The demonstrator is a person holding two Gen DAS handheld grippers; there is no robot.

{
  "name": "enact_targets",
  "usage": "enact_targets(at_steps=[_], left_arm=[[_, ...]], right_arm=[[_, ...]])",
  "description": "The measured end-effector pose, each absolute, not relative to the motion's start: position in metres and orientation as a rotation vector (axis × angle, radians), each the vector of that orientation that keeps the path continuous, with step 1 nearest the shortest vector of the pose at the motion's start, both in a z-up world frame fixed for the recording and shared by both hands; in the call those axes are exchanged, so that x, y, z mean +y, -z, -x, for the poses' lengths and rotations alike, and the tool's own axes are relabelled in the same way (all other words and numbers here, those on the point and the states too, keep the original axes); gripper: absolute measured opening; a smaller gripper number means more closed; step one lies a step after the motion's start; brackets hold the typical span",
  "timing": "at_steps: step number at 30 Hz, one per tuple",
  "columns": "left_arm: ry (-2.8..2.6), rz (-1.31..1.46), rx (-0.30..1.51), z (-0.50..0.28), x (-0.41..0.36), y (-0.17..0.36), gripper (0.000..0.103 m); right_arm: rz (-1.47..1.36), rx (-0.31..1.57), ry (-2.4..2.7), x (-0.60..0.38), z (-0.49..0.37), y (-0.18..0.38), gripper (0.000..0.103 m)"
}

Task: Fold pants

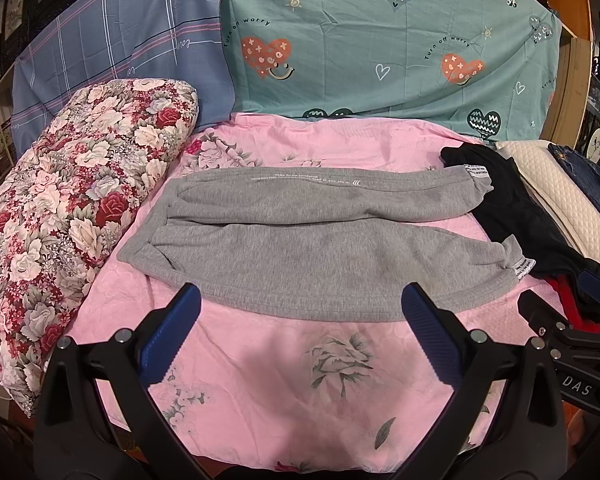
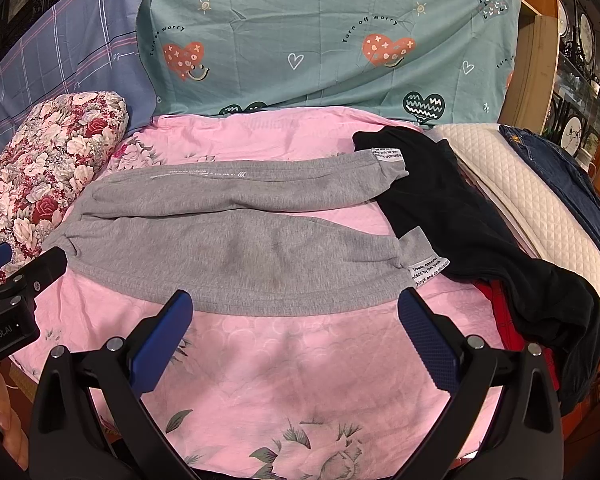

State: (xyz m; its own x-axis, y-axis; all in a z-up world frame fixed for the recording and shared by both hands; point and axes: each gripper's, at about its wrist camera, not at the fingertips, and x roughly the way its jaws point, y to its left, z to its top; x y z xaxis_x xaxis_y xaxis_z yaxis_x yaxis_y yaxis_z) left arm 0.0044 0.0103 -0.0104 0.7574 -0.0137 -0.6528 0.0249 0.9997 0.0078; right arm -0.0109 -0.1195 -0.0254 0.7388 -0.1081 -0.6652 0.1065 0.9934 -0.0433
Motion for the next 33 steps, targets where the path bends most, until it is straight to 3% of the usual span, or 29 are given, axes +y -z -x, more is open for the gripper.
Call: enact_targets(at_steps=[24,33], left_arm=[[0.023,-0.008,0.746,-0.013,0.016,0.017,0.101],[0.047,0.291,1.055,-0.074,0.084,0.100,0.101]], right_arm=[[0.008,0.748,0.108,-0.113,0.009,0.031,0.102],[-0.027,0.847,0.101,-0.136,-0.004,0.062,0.102]])
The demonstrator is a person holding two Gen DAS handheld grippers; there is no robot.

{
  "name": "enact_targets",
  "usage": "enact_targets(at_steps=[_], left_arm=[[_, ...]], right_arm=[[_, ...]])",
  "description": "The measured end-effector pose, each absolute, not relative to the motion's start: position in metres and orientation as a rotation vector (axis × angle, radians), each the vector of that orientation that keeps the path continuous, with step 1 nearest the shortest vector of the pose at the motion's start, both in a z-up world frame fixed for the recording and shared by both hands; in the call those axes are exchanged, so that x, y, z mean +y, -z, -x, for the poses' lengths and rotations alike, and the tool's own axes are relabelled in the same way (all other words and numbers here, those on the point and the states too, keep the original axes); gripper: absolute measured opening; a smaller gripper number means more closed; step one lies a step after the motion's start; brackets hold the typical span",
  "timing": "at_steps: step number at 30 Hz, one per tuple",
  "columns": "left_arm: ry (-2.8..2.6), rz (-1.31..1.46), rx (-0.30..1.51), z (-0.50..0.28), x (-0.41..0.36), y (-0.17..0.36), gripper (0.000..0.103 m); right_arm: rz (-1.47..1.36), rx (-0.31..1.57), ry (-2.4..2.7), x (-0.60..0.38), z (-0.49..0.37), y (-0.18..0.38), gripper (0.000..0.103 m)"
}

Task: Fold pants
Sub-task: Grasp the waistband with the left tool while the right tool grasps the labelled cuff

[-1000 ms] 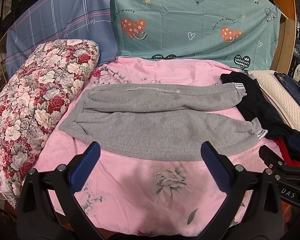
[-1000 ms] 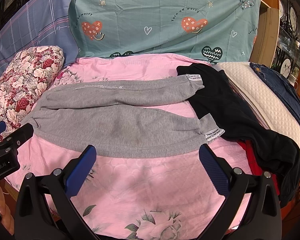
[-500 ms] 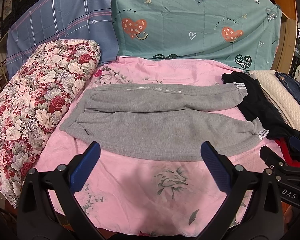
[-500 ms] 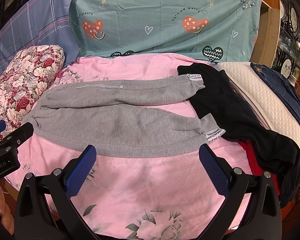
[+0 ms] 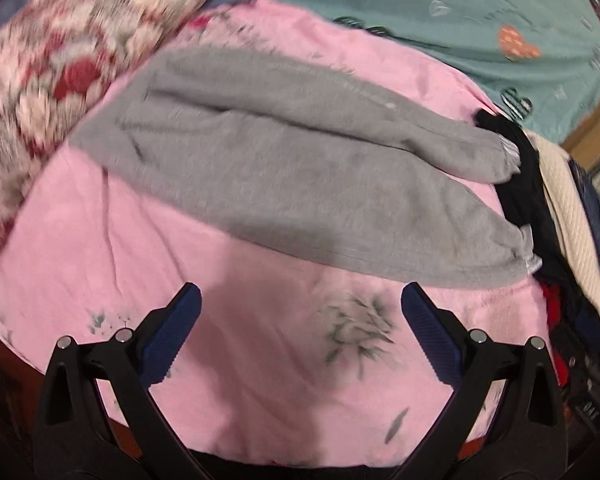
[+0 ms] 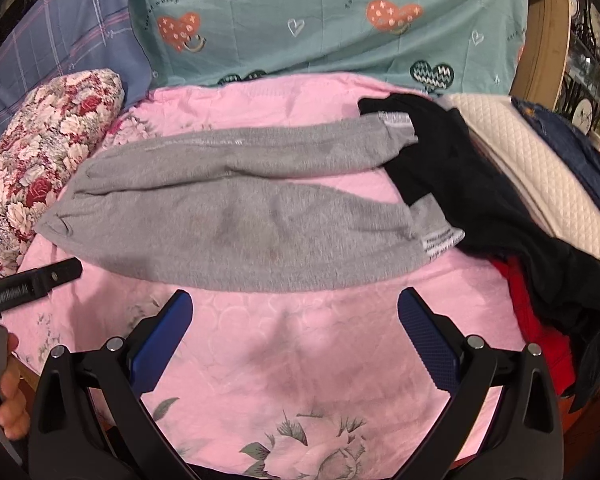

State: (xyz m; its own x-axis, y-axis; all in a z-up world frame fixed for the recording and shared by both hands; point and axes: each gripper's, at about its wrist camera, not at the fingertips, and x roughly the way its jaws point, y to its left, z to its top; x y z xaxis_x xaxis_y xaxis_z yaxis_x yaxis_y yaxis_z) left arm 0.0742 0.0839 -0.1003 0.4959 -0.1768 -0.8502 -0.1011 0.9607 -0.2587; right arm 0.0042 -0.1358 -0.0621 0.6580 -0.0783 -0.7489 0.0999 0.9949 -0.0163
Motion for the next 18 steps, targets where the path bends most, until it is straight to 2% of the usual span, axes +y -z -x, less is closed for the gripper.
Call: enact_targets(at_steps=[4,9,11,12,13,15,16,17,18], left_arm=[[-0.092,0.431,1.039,-0.105,0.153,0.118,0.100],[-0.174,0.581,1.115,-0.136,0.212,0.149,0.087],[-0.170,0.628,1.151,-0.150,0.224,0.162,0.070],[-0.172,0.641,1.169,-0.156,0.229,0.169,0.067],[-0.174,0.658,1.187,-0.165,0.234,0.177,0.058],[-0.209,0.637,1.156,-0.178,0.242,0.180,0.039],[-0.202,0.633,1.154,-0.182,0.245,0.182,0.023],[-0.181,0.663,1.149,-0.186,0.250,0.183,0.014],[-0.172,0.695,1.127,-0.185,0.253,0.182,0.012]], right_arm=[[-0.049,0.876,0.117,-0.146,-0.003,0.073,0.102],[-0.065,0.879,0.127,-0.156,0.001,0.079,0.102],[-0.077,0.894,0.136,-0.162,0.001,0.084,0.102],[-0.081,0.902,0.142,-0.165,0.000,0.086,0.102],[-0.086,0.909,0.149,-0.169,0.000,0.087,0.102],[-0.092,0.914,0.159,-0.175,0.001,0.088,0.102],[-0.098,0.917,0.162,-0.180,0.002,0.088,0.102],[-0.105,0.919,0.158,-0.183,0.002,0.087,0.102],[-0.117,0.923,0.148,-0.189,0.003,0.087,0.102]])
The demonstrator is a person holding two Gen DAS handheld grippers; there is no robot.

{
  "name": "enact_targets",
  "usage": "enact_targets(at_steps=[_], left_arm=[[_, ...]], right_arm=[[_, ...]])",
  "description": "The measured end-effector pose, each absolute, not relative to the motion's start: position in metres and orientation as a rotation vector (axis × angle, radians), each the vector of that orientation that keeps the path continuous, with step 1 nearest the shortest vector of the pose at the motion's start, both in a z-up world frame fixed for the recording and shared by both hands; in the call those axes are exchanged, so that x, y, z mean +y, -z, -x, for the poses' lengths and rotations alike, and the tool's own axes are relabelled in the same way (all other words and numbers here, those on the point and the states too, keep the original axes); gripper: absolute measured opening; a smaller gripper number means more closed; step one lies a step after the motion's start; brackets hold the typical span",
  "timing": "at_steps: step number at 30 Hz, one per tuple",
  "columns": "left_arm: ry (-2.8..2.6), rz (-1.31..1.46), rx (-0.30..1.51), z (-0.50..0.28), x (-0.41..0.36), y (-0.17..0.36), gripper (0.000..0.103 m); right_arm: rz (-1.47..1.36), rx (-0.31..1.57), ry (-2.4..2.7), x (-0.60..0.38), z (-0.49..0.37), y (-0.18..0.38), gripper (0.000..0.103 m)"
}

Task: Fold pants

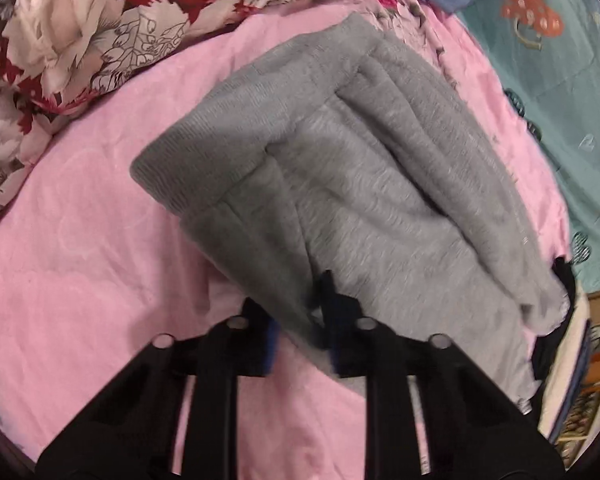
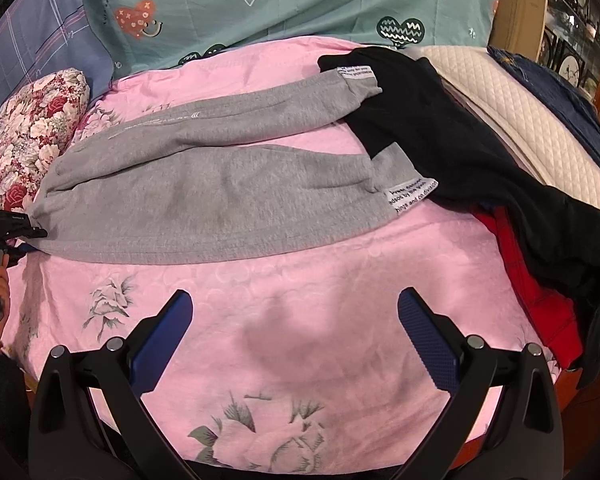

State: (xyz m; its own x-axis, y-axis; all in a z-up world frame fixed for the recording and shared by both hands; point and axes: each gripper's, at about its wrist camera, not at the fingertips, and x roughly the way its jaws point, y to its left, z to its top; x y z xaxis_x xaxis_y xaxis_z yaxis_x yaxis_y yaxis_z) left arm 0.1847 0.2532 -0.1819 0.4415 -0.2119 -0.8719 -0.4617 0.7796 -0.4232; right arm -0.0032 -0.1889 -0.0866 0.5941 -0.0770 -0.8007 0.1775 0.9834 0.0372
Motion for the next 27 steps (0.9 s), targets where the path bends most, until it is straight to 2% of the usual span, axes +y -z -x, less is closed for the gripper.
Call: enact_targets(at_steps=[2,6,10,13,17,18,19,20,23,27], left_arm=[[-0.174,0.671,1.071,-0.176,0.248,0.173,0.009],[-0.189,0.626,0.974,-0.153,0.238,0.157,0.008],[-0.160,0.660,0.983,-0.148,0.245,0.161,0.008],[-0.142,0.665,0.993,-0.148,0.250,0.164,0.008],[-0.124,0.662,1.003,-0.150,0.251,0.166,0.009],[-0.125,0.659,1.008,-0.150,0.251,0.167,0.009],[-0.132,0.653,1.016,-0.153,0.251,0.168,0.009],[-0.148,0.642,1.027,-0.156,0.250,0.171,0.009],[-0.176,0.651,1.051,-0.160,0.250,0.177,0.008],[-0.172,0.666,1.002,-0.139,0.253,0.160,0.008]], right_arm=[[-0.161,0.953,0.115,-0.205,0.000,0.084,0.102],[-0.352,1.045,0.092,-0.261,-0.031,0.088,0.102],[-0.514,1.147,0.131,-0.309,-0.078,0.117,0.102],[-0.517,1.204,0.203,-0.326,-0.110,0.145,0.102],[-0.594,1.216,0.209,-0.333,-0.124,0.170,0.099],[-0.588,1.196,0.219,-0.331,-0.124,0.169,0.090],[-0.591,1.155,0.193,-0.327,-0.124,0.167,0.070],[-0.606,1.130,0.165,-0.325,-0.123,0.166,0.032],[-0.726,1.095,0.131,-0.334,-0.122,0.174,0.024],[-0.758,1.049,0.099,-0.340,-0.102,0.158,0.024]])
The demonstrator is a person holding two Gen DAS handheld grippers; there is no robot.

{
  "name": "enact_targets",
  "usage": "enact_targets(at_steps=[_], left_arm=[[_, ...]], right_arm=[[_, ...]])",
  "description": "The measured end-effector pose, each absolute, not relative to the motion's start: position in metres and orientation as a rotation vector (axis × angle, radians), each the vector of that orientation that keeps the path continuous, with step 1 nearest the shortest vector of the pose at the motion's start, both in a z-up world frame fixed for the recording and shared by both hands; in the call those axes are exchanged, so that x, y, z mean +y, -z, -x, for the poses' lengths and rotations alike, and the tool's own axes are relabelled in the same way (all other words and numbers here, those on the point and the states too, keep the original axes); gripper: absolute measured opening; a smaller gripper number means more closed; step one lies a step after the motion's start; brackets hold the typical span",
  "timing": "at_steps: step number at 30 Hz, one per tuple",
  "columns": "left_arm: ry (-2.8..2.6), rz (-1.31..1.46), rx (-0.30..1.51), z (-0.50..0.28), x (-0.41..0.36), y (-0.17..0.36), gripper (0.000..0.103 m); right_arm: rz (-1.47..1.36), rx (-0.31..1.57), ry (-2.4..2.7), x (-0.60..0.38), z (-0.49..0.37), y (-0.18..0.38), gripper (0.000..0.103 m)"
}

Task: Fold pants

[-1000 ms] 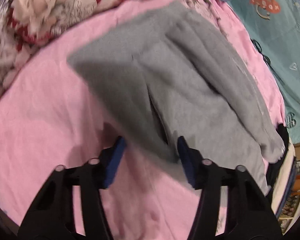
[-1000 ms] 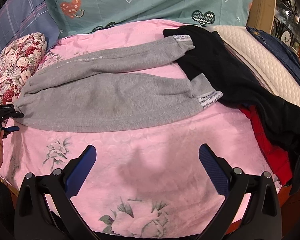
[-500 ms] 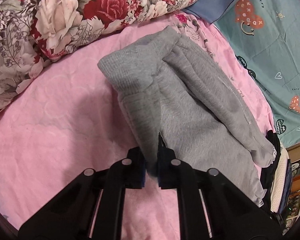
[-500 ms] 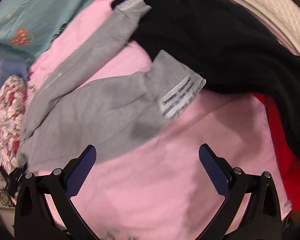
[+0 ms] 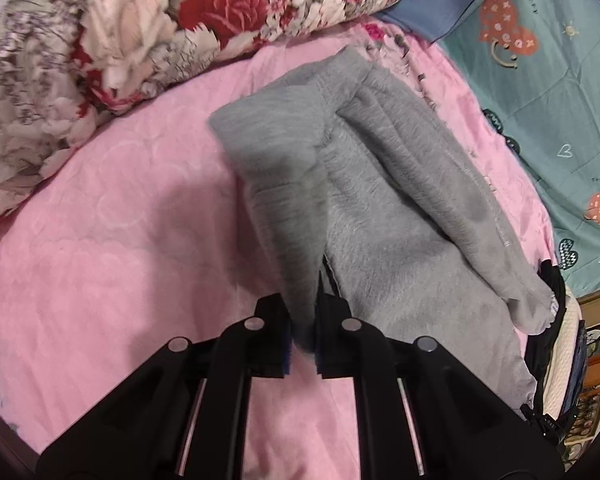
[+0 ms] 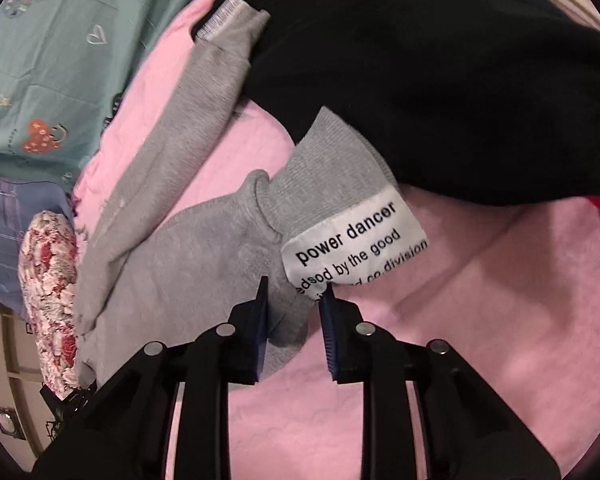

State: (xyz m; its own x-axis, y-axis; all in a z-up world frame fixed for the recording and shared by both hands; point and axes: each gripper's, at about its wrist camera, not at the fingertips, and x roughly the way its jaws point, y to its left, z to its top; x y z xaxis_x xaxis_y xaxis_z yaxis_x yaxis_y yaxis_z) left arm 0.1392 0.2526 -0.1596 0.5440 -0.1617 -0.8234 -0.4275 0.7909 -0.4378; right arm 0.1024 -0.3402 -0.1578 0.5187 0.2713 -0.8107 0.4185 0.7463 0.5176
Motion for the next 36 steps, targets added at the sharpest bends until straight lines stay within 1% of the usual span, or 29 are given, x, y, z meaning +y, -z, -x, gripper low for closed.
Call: enact_targets(at_steps=[6,9,10,11,12,13,14,15,16,17,19,20,22,23,24,25,27,28,29,31,33,36], left_arm=[[-0.168,0.666,0.977,-0.086,0.260,0.142,0.008],[-0.159,0.629,1.037,-0.083,0.258,0.155,0.009],[-0.165,0.614,1.067,-0.084,0.256,0.160,0.011],[-0.174,0.602,1.086,-0.083,0.256,0.163,0.014],[-0.178,0.575,1.091,-0.078,0.254,0.160,0.017],[-0.182,0.546,1.079,-0.073,0.253,0.153,0.028],[-0.189,0.514,1.061,-0.064,0.253,0.144,0.044],[-0.212,0.476,1.033,-0.053,0.254,0.131,0.052],[-0.233,0.451,1.004,-0.045,0.256,0.120,0.056],[-0.254,0.425,0.971,-0.038,0.258,0.106,0.056],[-0.230,0.415,0.931,-0.042,0.259,0.081,0.056],[-0.186,0.416,0.923,-0.052,0.258,0.071,0.056],[-0.138,0.382,0.920,-0.083,0.250,0.055,0.057],[-0.120,0.349,0.925,-0.103,0.244,0.052,0.063],[-0.088,0.317,0.950,-0.130,0.237,0.053,0.066],[-0.063,0.315,0.978,-0.151,0.230,0.058,0.067],[0.006,0.334,1.062,-0.197,0.222,0.080,0.066],[0.013,0.334,1.103,-0.214,0.218,0.092,0.057],[0.005,0.318,1.153,-0.232,0.216,0.108,0.034],[-0.006,0.279,1.250,-0.259,0.212,0.137,0.006],[-0.017,0.289,1.271,-0.272,0.214,0.152,0.006],[-0.032,0.293,1.267,-0.287,0.218,0.161,0.005]], right_arm=[[-0.709,1.007,0.058,-0.343,-0.050,0.123,0.024],[-0.702,1.030,0.081,-0.343,-0.029,0.134,0.025],[-0.689,1.051,0.096,-0.345,-0.026,0.142,0.026],[-0.654,1.091,0.127,-0.342,-0.029,0.153,0.030],[-0.618,1.132,0.163,-0.340,-0.032,0.162,0.032],[-0.595,1.145,0.176,-0.338,-0.032,0.165,0.038],[-0.543,1.144,0.201,-0.335,-0.030,0.158,0.051],[-0.487,1.153,0.238,-0.333,-0.028,0.151,0.053],[-0.429,1.137,0.276,-0.332,-0.023,0.140,0.055],[-0.393,1.119,0.303,-0.332,-0.018,0.130,0.058],[-0.351,1.069,0.339,-0.335,-0.016,0.106,0.062],[-0.352,1.045,0.311,-0.334,-0.022,0.094,0.065],[-0.375,1.014,0.178,-0.333,-0.047,0.076,0.068],[-0.414,1.005,0.079,-0.332,-0.069,0.068,0.068],[-0.460,0.998,-0.006,-0.333,-0.094,0.064,0.068],[-0.499,0.996,-0.059,-0.336,-0.121,0.064,0.068],[-0.533,1.018,-0.080,-0.343,-0.171,0.072,0.068],[-0.549,1.045,-0.075,-0.349,-0.201,0.082,0.068],[-0.560,1.065,-0.060,-0.351,-0.217,0.092,0.068],[-0.582,1.104,-0.026,-0.356,-0.251,0.110,0.068],[-0.608,1.121,0.001,-0.363,-0.275,0.127,0.068],[-0.638,1.127,-0.007,-0.370,-0.297,0.143,0.068]])
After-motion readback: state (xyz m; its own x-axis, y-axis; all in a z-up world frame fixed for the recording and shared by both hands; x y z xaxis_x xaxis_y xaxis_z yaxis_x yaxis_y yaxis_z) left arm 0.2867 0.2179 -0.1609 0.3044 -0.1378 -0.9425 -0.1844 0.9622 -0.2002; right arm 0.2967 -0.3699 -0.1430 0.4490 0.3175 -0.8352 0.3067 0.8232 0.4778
